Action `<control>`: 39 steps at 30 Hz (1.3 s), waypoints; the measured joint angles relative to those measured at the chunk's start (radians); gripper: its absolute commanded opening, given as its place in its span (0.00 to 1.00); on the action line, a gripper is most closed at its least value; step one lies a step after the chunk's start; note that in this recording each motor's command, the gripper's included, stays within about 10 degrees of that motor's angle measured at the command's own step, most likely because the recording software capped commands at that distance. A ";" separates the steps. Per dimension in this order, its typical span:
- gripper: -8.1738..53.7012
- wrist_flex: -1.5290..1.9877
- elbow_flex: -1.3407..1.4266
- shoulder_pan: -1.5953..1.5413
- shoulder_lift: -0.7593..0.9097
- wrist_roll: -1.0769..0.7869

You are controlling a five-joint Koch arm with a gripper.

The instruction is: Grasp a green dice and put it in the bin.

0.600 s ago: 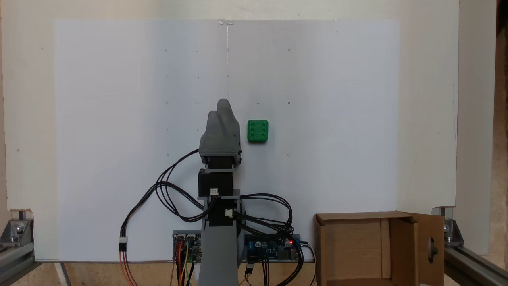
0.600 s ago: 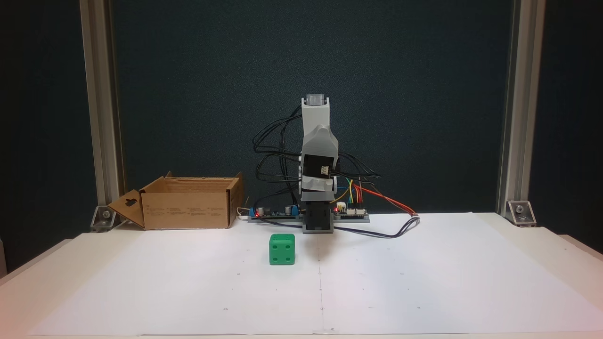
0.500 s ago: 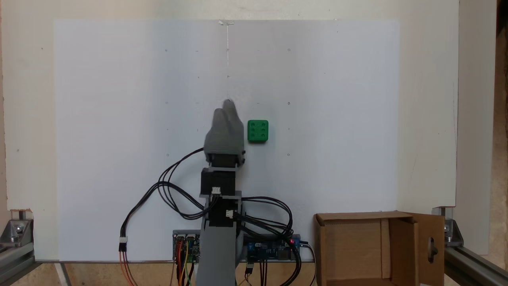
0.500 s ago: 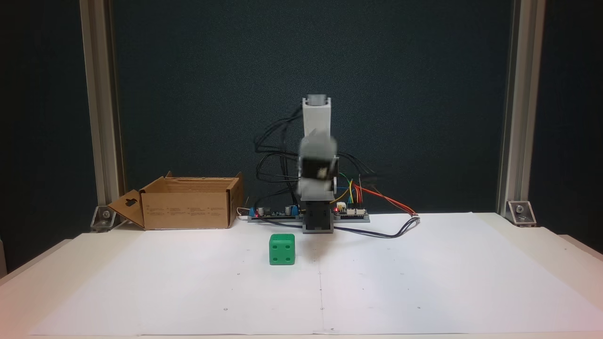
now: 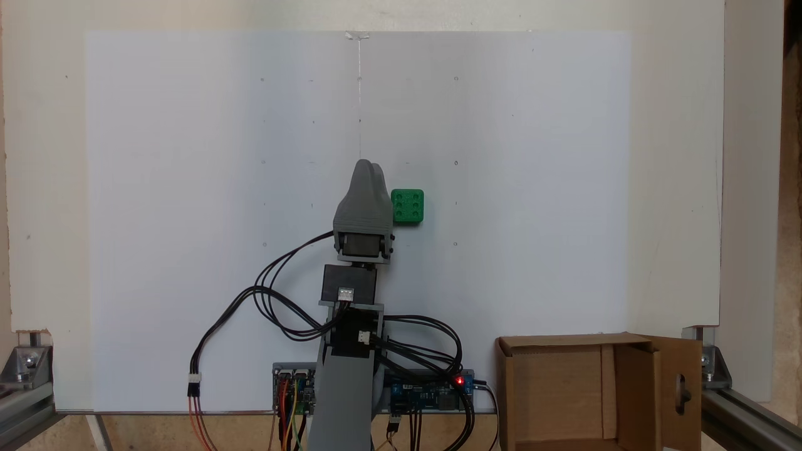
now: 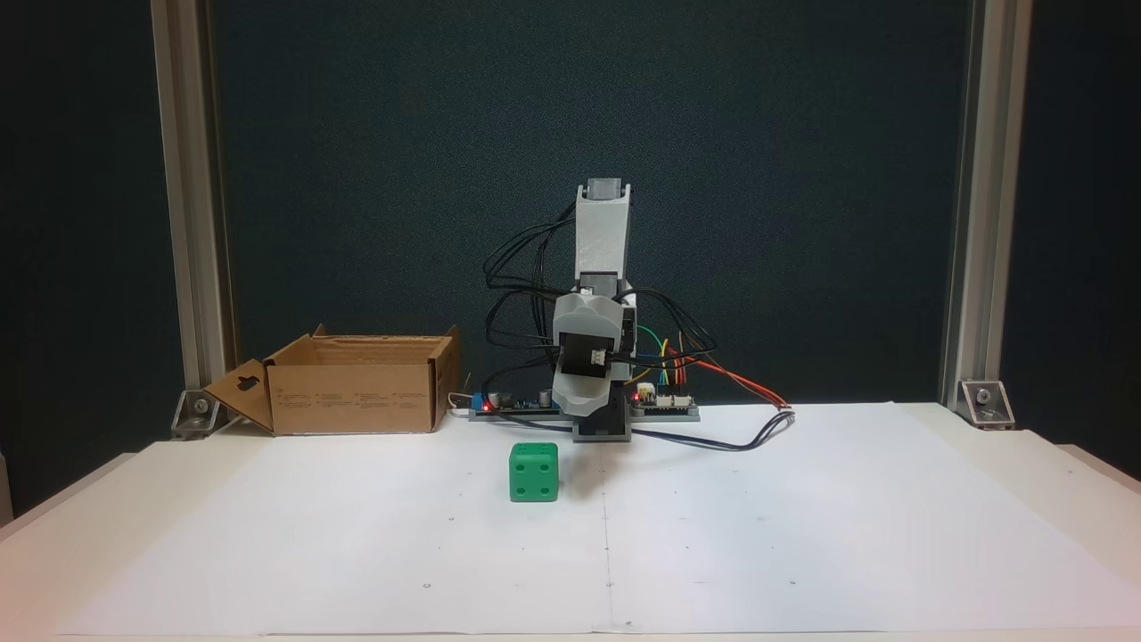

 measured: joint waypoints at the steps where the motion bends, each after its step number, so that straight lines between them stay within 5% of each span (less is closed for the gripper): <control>1: 0.83 -0.002 0.000 -0.002 0.000 0.000; 11: 0.83 0.322 -0.107 -0.014 0.000 0.000; 39: 0.83 2.011 -1.014 0.115 -0.002 0.051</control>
